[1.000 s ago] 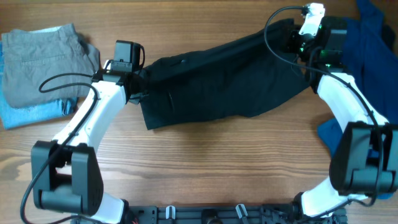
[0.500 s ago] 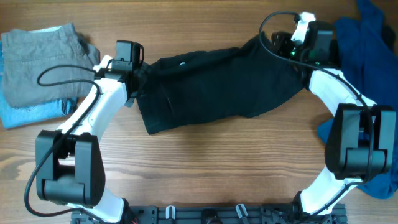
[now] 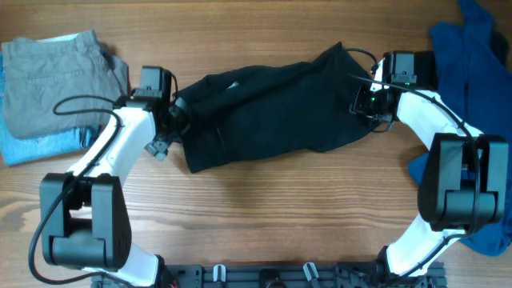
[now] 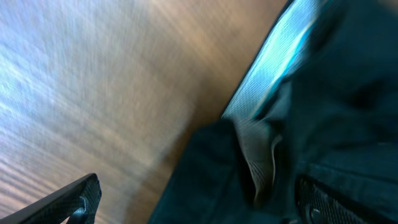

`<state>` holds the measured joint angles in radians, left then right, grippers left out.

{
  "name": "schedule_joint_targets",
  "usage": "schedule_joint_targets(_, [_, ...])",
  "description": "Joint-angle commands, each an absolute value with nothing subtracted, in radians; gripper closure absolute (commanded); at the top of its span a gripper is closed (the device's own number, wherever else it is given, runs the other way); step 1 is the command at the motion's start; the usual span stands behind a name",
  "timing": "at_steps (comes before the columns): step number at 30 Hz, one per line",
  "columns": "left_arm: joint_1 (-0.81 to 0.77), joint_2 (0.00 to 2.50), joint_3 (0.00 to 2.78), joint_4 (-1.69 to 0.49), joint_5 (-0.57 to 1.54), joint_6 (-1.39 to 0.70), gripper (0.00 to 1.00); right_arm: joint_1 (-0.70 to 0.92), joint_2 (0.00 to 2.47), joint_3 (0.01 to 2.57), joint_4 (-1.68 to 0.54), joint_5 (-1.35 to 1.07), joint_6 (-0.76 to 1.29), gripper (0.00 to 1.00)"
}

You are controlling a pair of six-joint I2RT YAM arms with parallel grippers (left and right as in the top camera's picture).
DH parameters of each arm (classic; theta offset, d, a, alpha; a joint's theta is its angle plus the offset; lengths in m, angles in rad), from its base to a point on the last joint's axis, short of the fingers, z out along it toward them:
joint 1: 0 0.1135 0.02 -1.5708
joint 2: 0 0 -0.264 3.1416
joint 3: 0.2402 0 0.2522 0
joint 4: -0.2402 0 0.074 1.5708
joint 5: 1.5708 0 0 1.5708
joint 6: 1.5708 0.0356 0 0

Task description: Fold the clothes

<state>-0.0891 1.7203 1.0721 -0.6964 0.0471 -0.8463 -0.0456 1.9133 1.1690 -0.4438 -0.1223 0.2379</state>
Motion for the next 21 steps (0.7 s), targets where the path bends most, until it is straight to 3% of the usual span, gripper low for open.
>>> schedule_joint_targets(1, [-0.094,1.705,0.991,-0.632,0.16,-0.761,0.0,-0.045,1.925,1.155,-0.458,-0.086,0.239,0.42])
schedule_joint_targets(3, [-0.094,1.705,0.988,-0.625,0.168,-0.749,0.0,-0.045,1.925,1.155,-0.459,-0.086,0.237,0.4])
schedule_joint_targets(6, [-0.093,1.684,0.988,-0.55,0.204,-0.687,0.12,-0.045,1.925,1.155,-0.463,-0.086,0.238,0.39])
schedule_joint_targets(12, [-0.094,1.679,0.988,-0.239,0.202,-0.7,0.25,-0.045,1.925,1.155,-0.466,-0.09,0.238,0.38])
schedule_joint_targets(21, [-0.088,1.685,0.988,-0.129,-0.017,-0.767,0.21,-0.045,1.925,1.155,-0.472,-0.09,0.238,0.38])
